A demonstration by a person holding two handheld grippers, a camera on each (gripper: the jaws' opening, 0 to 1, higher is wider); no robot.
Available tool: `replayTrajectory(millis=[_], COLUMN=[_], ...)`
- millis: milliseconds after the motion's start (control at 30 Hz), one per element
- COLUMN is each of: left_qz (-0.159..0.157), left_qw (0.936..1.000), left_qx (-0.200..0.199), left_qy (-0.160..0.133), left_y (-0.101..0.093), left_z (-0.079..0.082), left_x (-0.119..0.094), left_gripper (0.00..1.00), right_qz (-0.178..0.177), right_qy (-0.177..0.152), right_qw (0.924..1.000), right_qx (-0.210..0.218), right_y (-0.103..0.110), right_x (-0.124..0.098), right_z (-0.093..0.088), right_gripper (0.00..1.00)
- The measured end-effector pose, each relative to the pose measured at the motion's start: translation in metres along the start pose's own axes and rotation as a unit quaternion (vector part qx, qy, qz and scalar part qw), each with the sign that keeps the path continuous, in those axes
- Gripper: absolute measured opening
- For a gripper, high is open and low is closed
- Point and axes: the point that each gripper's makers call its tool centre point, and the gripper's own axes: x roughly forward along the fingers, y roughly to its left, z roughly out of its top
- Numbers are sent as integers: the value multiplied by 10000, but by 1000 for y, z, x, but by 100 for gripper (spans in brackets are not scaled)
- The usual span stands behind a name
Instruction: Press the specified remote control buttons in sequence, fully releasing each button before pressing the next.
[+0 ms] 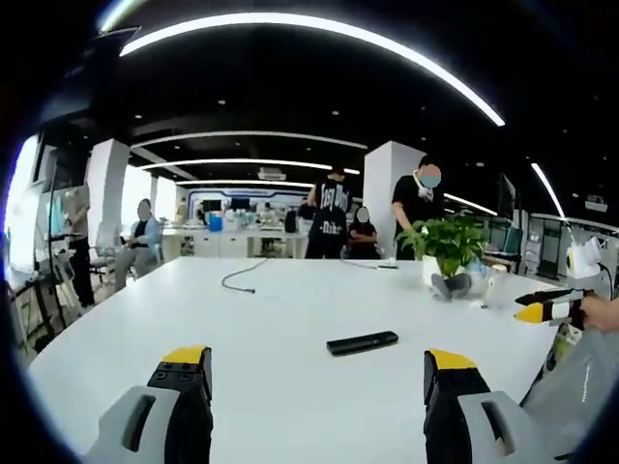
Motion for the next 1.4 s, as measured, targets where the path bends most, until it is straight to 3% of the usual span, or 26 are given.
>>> replayTrajectory(millis=[100, 200, 333, 467, 633, 767, 900, 1000, 1133, 1200, 1267, 1400], left_qz=[-1, -106, -445, -527, -849, -884, -882, -865, -600, -601, -592, -570], left_qw=[10000, 9993, 9978, 9965, 9958, 9959, 9960, 9961, 9980, 9982, 9980, 9976], left_qx=[-38, 358, 493, 652, 334, 180, 67, 71, 217, 66, -212, -234], left_qy=[-6, -96, -55, -73, 125, 32, 91, 151, 24, -19, 74, 321], left_y=[-1, -11, -25, -29, -30, -28, -27, -28, -19, -18, -17, -18], left_z=[0, 5, 3, 4, -6, -3, -6, -7, 1, 3, 0, -4], left_x=[0, 0, 2, 2, 6, 4, 6, 5, 2, 2, 4, 7], left_gripper=[95, 97, 96, 96, 96, 97, 98, 99, 93, 94, 97, 100], right_qz=[0, 44, -10, -144, -233, -305, -406, -341, -293, -226, -136, -172], right_qy=[24, 22, -104, -35, 74, -50, 249, 239, 229, 274, 204, 295], right_qw=[10000, 10000, 9999, 9992, 9980, 9969, 9959, 9961, 9965, 9972, 9974, 9966], right_qx=[-38, -29, -133, -368, -586, -720, -774, -772, -747, -665, -672, -755], right_y=[0, 2, 2, -1, -2, -1, -8, -4, -4, -3, 0, -2], right_x=[0, 1, -1, -2, -1, -2, 1, 2, 2, 3, 3, 3], right_z=[-1, 0, 5, 5, 3, 9, -3, -2, -1, -4, -1, -4], right_gripper=[69, 69, 68, 63, 64, 63, 64, 64, 64, 64, 64, 62])
